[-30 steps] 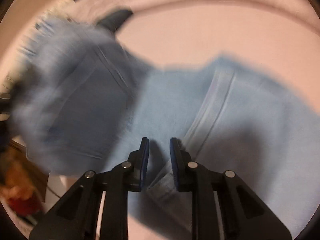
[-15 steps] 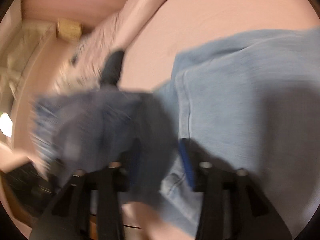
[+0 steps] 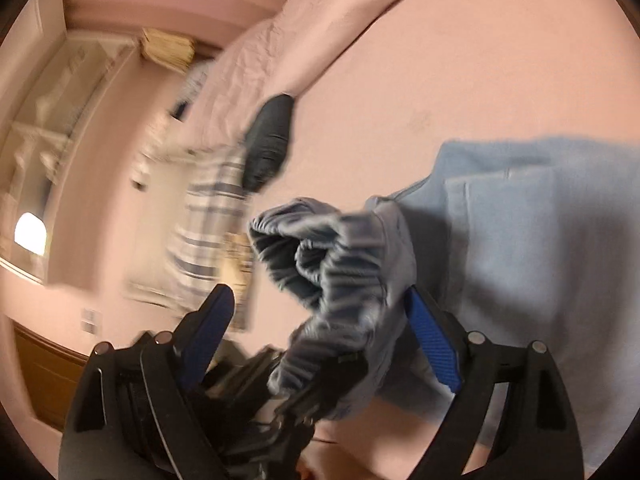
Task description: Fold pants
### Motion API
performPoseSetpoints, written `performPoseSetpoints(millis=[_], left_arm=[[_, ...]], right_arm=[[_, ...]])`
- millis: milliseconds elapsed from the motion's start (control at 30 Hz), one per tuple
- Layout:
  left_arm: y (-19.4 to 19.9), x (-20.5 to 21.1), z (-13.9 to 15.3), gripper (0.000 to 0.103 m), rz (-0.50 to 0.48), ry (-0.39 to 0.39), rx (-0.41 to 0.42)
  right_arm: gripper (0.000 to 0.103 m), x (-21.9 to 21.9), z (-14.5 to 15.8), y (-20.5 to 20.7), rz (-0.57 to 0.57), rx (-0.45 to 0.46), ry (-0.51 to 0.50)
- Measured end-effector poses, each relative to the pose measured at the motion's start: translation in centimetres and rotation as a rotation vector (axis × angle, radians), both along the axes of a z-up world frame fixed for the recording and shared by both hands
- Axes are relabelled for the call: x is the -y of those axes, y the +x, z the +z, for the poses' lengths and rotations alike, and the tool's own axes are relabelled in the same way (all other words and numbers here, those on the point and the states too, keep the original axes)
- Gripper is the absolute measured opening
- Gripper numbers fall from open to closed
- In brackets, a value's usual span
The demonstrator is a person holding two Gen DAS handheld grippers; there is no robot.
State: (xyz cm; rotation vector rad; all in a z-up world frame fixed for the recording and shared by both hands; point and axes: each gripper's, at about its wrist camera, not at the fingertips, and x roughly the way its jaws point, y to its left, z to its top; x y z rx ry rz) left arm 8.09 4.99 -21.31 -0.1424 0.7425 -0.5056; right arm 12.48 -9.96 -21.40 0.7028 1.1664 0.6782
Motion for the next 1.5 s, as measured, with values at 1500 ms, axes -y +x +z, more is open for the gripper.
performPoseSetpoints(millis=[1500], left_arm=[[-2.6,-9.0,-1.3,0.037,0.121,-0.176,-0.234]], right_arm=[[0.044,7.7,0.4,-2.0,-0.114,0.031,0.073]])
